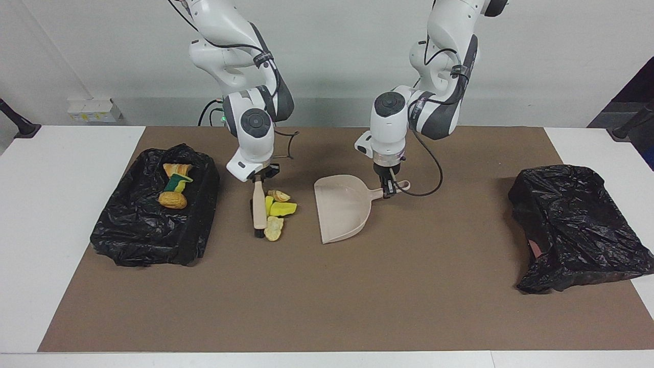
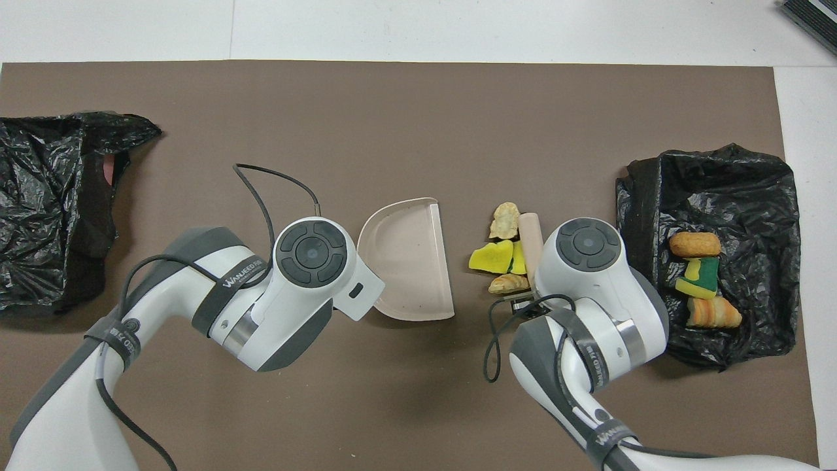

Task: Sweep and dump trash in bin
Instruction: 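Sweep the remaining snack pieces into the dustpan with the right gripper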

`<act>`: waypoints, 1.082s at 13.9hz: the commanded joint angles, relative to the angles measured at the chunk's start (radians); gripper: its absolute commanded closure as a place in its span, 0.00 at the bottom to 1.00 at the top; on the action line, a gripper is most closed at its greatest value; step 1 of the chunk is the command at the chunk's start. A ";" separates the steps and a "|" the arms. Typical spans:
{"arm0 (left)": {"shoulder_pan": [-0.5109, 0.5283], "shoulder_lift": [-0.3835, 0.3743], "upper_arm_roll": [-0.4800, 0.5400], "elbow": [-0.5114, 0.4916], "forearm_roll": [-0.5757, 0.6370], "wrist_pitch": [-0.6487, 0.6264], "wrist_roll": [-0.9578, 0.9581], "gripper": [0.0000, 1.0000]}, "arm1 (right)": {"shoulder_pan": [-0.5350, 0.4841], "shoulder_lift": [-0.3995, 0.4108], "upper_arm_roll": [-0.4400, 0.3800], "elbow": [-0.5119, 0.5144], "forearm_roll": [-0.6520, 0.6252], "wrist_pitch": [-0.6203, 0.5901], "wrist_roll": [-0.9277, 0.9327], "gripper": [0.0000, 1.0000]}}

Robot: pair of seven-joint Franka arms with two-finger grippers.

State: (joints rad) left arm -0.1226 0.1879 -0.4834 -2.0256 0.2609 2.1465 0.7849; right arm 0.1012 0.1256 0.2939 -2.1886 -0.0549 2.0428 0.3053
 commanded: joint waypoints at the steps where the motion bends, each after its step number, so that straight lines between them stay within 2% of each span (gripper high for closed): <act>1: 0.003 -0.047 0.005 -0.061 0.005 0.003 -0.004 1.00 | -0.002 0.043 0.079 0.009 0.082 0.046 0.023 1.00; 3: 0.008 -0.051 0.003 -0.071 0.005 0.003 -0.035 1.00 | -0.002 0.051 0.137 0.026 0.177 0.057 0.035 1.00; 8: 0.020 -0.053 0.005 -0.079 0.005 0.019 -0.041 1.00 | 0.006 0.095 0.205 0.120 0.397 0.054 0.075 1.00; 11: 0.026 -0.048 0.015 -0.076 0.005 0.024 -0.013 1.00 | 0.006 0.115 0.226 0.202 0.397 -0.005 0.098 1.00; 13: 0.027 -0.045 0.035 -0.071 0.005 0.038 0.036 1.00 | -0.005 0.063 0.217 0.237 0.379 -0.134 0.081 1.00; 15: 0.027 -0.041 0.040 -0.070 0.003 0.052 0.046 1.00 | -0.008 -0.004 0.202 0.253 0.292 -0.246 0.035 1.00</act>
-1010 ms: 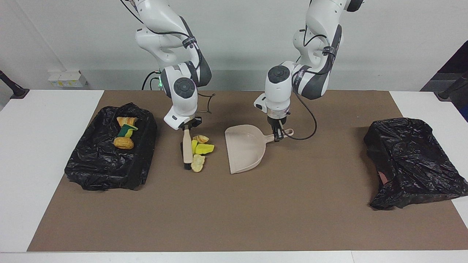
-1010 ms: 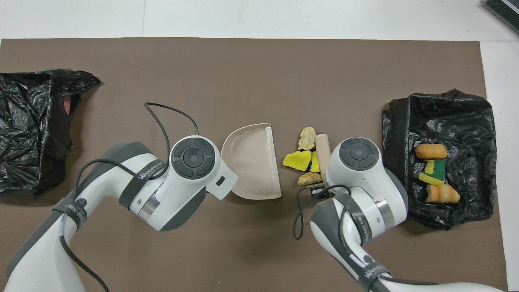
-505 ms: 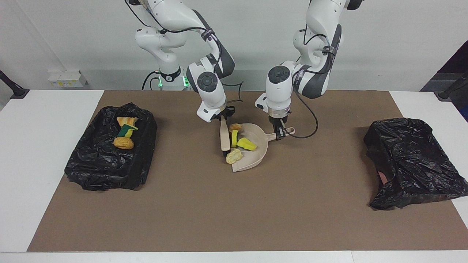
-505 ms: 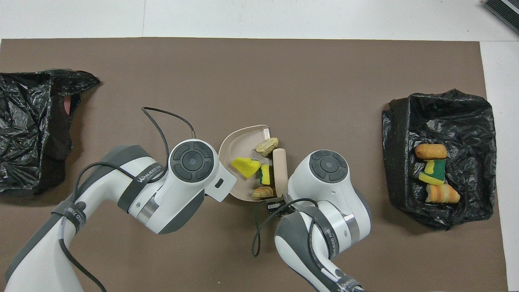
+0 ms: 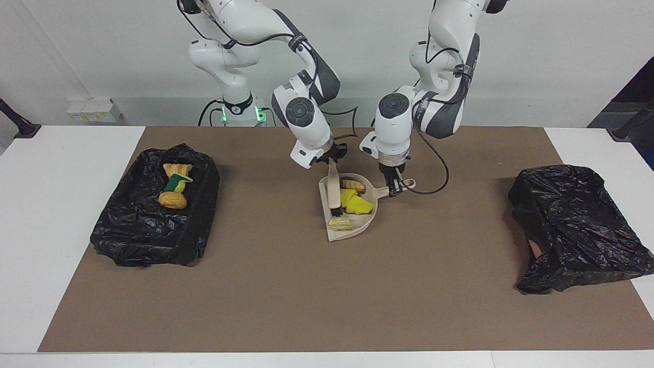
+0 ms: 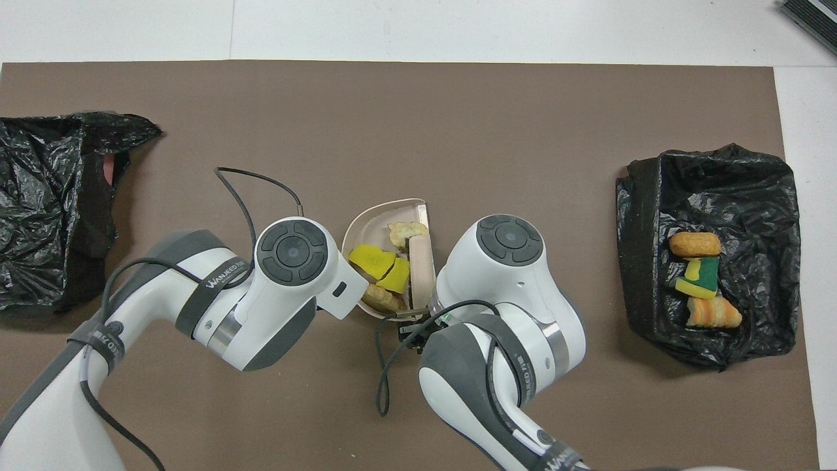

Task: Sweep and dump trash in bin
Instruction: 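Carry the dustpan to the other black bag with the left gripper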

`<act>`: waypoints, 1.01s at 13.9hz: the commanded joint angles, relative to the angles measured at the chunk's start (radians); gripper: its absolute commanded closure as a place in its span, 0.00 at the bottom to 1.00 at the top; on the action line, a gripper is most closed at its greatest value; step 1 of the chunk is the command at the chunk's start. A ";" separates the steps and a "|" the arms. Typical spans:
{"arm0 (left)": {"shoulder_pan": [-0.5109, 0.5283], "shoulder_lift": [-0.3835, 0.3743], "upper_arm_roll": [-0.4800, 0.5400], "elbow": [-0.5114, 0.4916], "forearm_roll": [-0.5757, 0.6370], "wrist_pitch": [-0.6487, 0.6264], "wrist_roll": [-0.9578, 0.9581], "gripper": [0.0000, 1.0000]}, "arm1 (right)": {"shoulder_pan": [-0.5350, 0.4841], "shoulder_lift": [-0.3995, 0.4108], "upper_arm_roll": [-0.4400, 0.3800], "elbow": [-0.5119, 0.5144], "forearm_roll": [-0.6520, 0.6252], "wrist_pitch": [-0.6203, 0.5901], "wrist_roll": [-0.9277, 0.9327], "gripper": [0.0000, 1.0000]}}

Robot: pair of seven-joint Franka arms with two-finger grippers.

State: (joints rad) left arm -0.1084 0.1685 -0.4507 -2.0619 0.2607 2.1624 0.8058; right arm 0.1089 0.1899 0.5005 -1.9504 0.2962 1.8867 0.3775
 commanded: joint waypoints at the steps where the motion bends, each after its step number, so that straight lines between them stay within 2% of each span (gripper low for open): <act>1: 0.012 -0.020 0.019 -0.027 0.003 0.036 0.050 1.00 | -0.014 -0.089 -0.007 0.018 -0.121 -0.139 -0.066 1.00; 3: 0.010 -0.021 0.038 -0.026 -0.009 0.036 0.096 1.00 | -0.015 -0.096 -0.005 0.008 -0.250 -0.158 -0.147 1.00; 5: 0.001 -0.041 0.101 -0.023 -0.059 0.031 0.183 1.00 | -0.014 -0.101 -0.007 0.007 -0.287 -0.178 -0.148 1.00; 6: 0.001 -0.065 0.116 -0.023 -0.102 0.024 0.249 1.00 | -0.012 -0.113 -0.005 0.001 -0.285 -0.192 -0.116 1.00; 7: 0.003 -0.092 0.150 -0.023 -0.144 0.016 0.319 1.00 | -0.011 -0.128 0.000 -0.014 -0.285 -0.198 -0.006 1.00; 8: 0.001 -0.115 0.188 -0.023 -0.170 0.004 0.375 1.00 | -0.006 -0.142 0.007 -0.030 -0.263 -0.193 0.079 1.00; 11: 0.001 -0.187 0.311 -0.023 -0.253 -0.044 0.568 1.00 | 0.005 -0.155 0.038 -0.051 -0.051 -0.178 0.188 1.00; 14: -0.002 -0.247 0.470 -0.009 -0.256 -0.111 0.737 1.00 | 0.020 -0.110 0.151 -0.077 -0.031 -0.085 0.296 1.00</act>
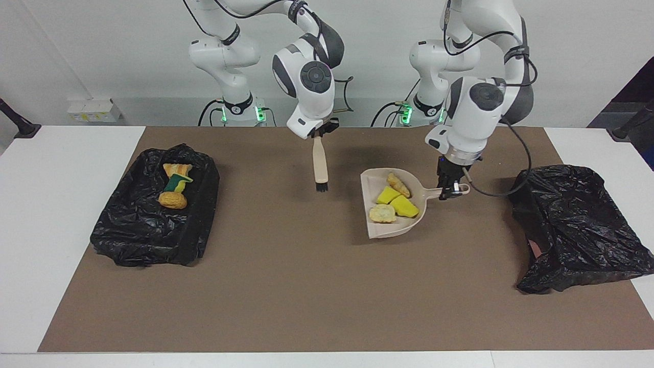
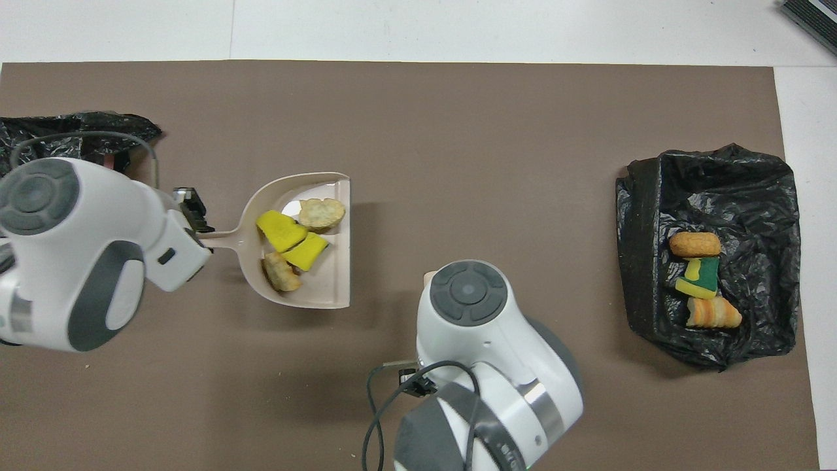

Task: Sweep and dump trash in bin
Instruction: 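Carry the dustpan to the other black bag with the left gripper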

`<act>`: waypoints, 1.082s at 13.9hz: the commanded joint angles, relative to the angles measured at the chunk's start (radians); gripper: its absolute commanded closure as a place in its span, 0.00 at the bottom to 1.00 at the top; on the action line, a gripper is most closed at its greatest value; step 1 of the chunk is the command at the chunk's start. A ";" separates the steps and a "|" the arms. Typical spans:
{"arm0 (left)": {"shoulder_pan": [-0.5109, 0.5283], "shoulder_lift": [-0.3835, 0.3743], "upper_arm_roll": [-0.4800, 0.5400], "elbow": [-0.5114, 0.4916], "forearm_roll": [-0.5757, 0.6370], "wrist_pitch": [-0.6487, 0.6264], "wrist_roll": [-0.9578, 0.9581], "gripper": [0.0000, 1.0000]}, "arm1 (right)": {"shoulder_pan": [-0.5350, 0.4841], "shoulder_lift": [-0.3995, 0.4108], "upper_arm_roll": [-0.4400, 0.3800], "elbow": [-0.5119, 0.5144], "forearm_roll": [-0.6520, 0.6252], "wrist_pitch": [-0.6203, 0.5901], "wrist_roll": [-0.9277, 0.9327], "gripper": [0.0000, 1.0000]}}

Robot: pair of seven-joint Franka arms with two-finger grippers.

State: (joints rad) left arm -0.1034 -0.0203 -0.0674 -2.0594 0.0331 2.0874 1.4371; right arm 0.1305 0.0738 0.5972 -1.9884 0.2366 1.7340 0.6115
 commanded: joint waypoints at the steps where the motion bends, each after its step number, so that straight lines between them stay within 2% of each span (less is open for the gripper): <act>1: -0.007 -0.072 0.147 0.002 -0.031 -0.038 0.188 1.00 | -0.002 0.047 0.088 -0.049 0.024 0.112 0.106 1.00; 3: -0.007 -0.069 0.272 0.037 -0.035 -0.050 0.279 1.00 | 0.001 0.064 0.130 -0.110 0.010 0.217 0.111 1.00; 7: -0.006 -0.052 0.496 0.106 -0.099 -0.060 0.328 1.00 | 0.004 0.064 0.138 -0.167 0.010 0.265 0.108 1.00; 10: -0.002 0.055 0.619 0.264 -0.099 -0.081 0.410 1.00 | 0.004 0.073 0.136 -0.199 0.010 0.318 0.116 1.00; 12: 0.002 0.103 0.690 0.311 -0.091 -0.063 0.414 1.00 | 0.004 0.075 0.136 -0.198 0.010 0.315 0.117 1.00; 13: 0.007 0.135 0.693 0.333 -0.084 -0.037 0.414 1.00 | 0.004 0.075 0.136 -0.198 0.010 0.315 0.117 0.88; 15: 0.043 0.183 0.695 0.427 -0.009 -0.041 0.416 1.00 | 0.004 0.080 0.136 -0.188 0.006 0.309 0.110 0.51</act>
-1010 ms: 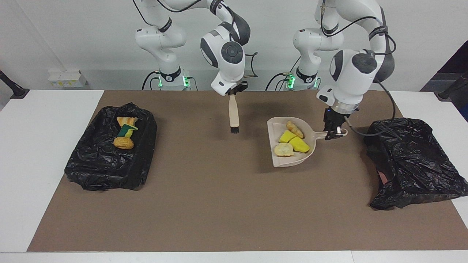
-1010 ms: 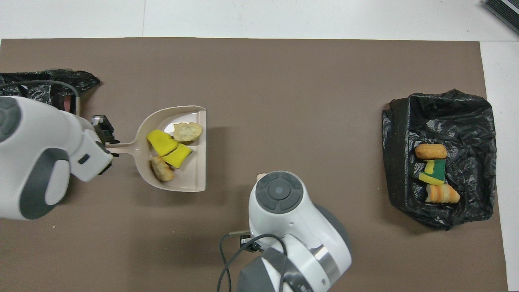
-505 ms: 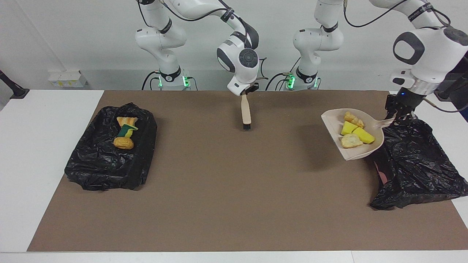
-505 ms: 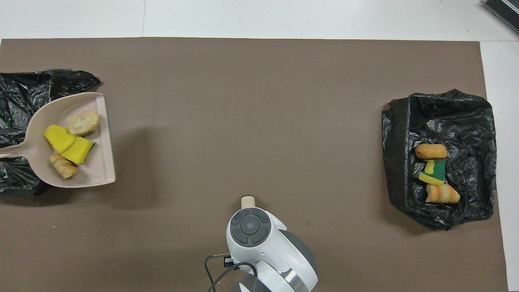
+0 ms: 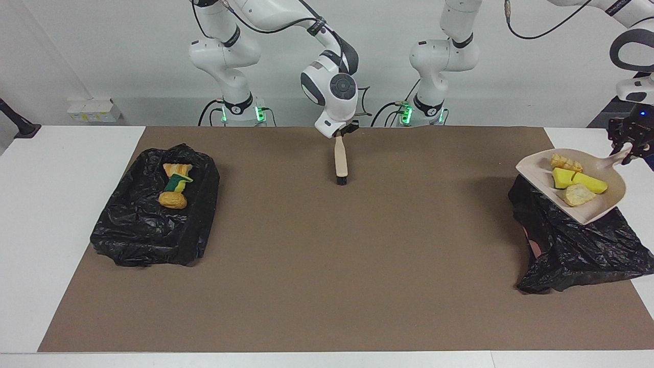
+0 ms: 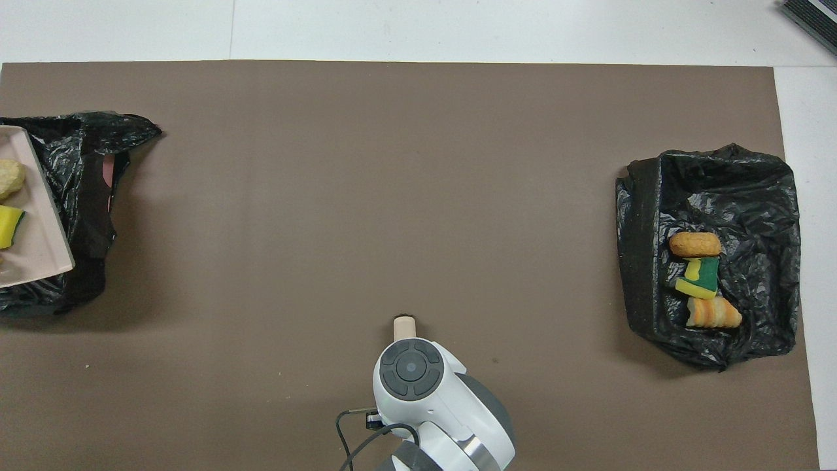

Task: Sweep and dump trash in bin
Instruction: 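Tip the dustpan into the bag while the right gripper sets down the brush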

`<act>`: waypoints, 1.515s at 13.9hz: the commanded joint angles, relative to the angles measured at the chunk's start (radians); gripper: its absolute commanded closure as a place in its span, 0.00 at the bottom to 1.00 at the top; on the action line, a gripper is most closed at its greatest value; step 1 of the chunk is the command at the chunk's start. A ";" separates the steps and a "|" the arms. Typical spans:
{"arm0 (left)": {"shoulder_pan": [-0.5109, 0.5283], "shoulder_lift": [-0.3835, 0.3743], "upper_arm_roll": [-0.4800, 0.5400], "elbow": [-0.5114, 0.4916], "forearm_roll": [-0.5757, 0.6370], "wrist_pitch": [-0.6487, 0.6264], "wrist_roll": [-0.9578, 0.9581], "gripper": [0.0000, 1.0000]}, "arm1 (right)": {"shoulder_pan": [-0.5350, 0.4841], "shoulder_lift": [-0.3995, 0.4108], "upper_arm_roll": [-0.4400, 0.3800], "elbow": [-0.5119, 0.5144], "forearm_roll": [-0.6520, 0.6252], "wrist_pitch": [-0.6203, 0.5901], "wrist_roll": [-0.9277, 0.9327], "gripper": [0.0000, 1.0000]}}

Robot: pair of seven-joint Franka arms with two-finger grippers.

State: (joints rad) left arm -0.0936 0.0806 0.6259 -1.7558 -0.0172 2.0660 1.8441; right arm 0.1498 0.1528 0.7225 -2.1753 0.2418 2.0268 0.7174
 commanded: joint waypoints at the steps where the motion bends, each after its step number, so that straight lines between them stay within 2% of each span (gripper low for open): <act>1: 0.055 0.090 0.000 0.142 0.071 -0.024 0.010 1.00 | -0.015 0.008 0.011 0.009 -0.016 0.016 0.001 0.31; 2: 0.057 0.091 0.000 0.145 0.098 -0.026 0.010 1.00 | -0.015 0.013 0.011 0.018 -0.045 0.016 -0.001 0.02; 3: 0.055 0.093 -0.002 0.144 0.147 -0.020 0.007 1.00 | -0.021 0.008 0.009 0.031 -0.061 0.015 -0.003 0.00; 6: 0.049 0.131 -0.014 0.153 0.331 0.081 -0.002 1.00 | -0.033 0.005 -0.040 0.087 -0.125 0.018 0.000 0.00; 9: 0.048 0.140 -0.051 0.144 0.500 0.137 -0.032 1.00 | -0.032 -0.019 -0.171 0.172 -0.194 0.003 -0.042 0.00; 11: 0.037 0.136 -0.083 0.137 0.625 0.131 -0.055 1.00 | -0.030 -0.047 -0.285 0.212 -0.219 0.000 -0.145 0.00; 13: 0.035 0.131 -0.095 0.133 0.701 0.120 -0.086 1.00 | -0.030 -0.068 -0.400 0.248 -0.248 -0.014 -0.301 0.00; 16: 0.038 0.119 -0.172 0.154 0.897 0.047 -0.163 1.00 | -0.032 -0.072 -0.546 0.336 -0.283 -0.074 -0.459 0.00; 18: 0.040 0.104 -0.204 0.191 0.907 -0.032 -0.166 1.00 | -0.032 -0.087 -0.633 0.383 -0.283 -0.109 -0.586 0.00; 21: 0.037 0.100 -0.264 0.219 0.948 -0.151 -0.218 1.00 | -0.032 -0.157 -0.756 0.388 -0.263 -0.160 -0.706 0.00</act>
State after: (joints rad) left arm -0.0544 0.1885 0.3941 -1.5515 0.8833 1.9752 1.6802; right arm 0.1127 0.0476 0.0168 -1.7854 -0.0236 1.9150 0.0681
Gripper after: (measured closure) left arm 0.692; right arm 0.000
